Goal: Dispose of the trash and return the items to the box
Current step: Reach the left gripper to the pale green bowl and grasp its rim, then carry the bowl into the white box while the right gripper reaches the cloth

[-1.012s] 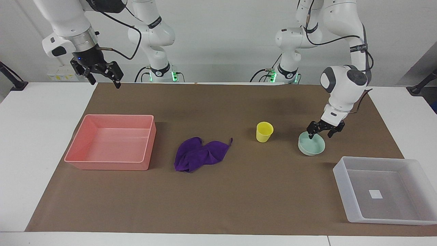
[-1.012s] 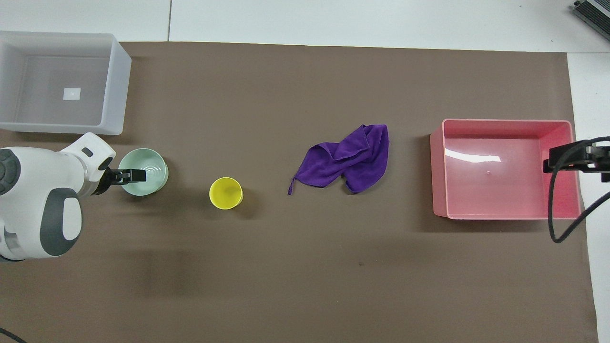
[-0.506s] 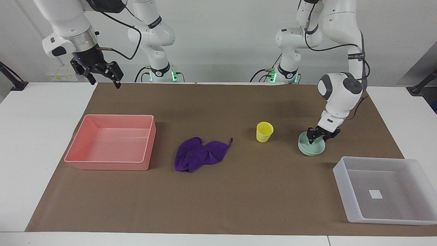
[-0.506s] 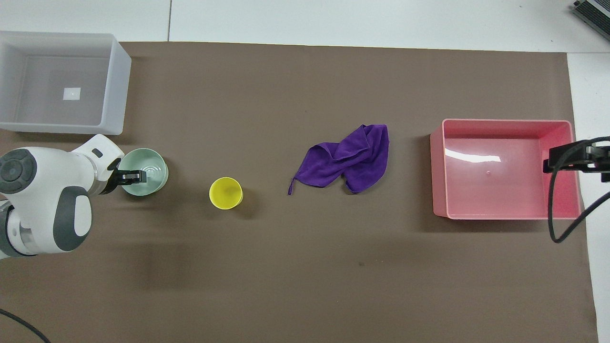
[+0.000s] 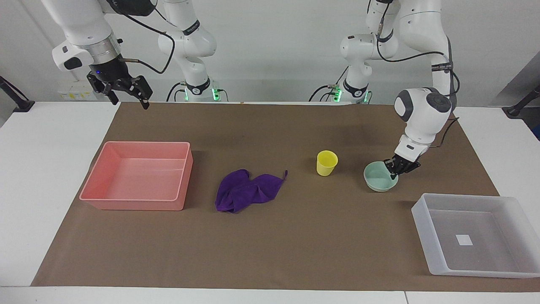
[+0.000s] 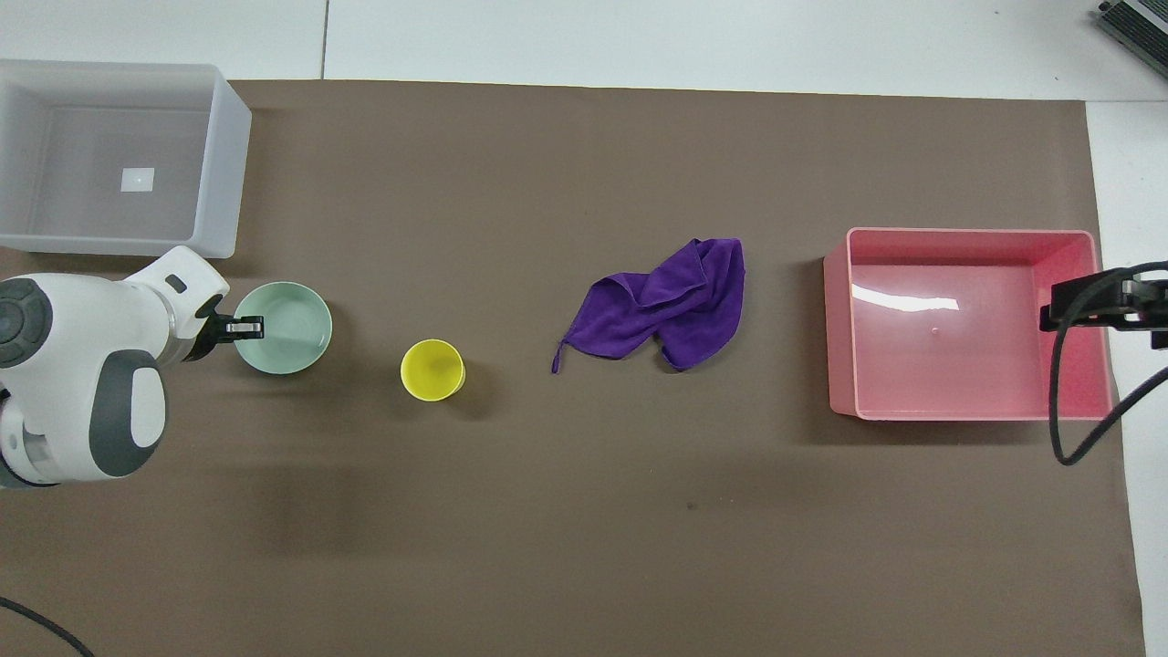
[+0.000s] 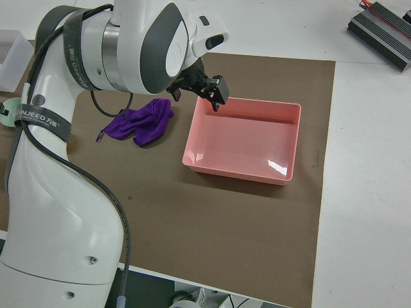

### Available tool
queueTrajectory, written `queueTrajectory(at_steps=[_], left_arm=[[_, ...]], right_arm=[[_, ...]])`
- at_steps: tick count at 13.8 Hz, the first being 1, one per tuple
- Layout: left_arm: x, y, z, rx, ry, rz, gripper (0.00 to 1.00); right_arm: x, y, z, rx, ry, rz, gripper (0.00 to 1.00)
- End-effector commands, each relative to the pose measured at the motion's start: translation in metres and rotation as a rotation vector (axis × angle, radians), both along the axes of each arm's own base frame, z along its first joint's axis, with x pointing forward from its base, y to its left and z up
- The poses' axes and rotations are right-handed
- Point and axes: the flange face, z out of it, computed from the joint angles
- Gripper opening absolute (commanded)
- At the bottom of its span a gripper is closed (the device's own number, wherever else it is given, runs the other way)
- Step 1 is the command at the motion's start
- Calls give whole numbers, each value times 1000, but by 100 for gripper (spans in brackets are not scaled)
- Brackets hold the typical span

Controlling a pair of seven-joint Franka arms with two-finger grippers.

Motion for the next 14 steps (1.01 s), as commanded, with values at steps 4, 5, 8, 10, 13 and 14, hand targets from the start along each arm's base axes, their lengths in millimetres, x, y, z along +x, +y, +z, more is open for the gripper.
queueTrajectory(at_steps=[4, 5, 8, 10, 13, 14], left_arm=[[42, 10, 97, 19, -10, -46, 0], [55, 20, 109, 19, -11, -60, 0], [88, 44, 140, 10, -39, -25, 0], [106, 62, 154, -3, -63, 8, 0], [136, 88, 159, -1, -58, 36, 0], [149, 100, 161, -1, -62, 42, 0]], right_arm=[[-21, -3, -5, 22, 37, 22, 100], [-17, 2, -11, 19, -10, 48, 100], [-2, 19, -41, 11, -61, 80, 100], [19, 44, -63, 12, -86, 114, 100], [54, 97, -104, 27, -151, 97, 100], [64, 119, -123, 34, -166, 81, 100]])
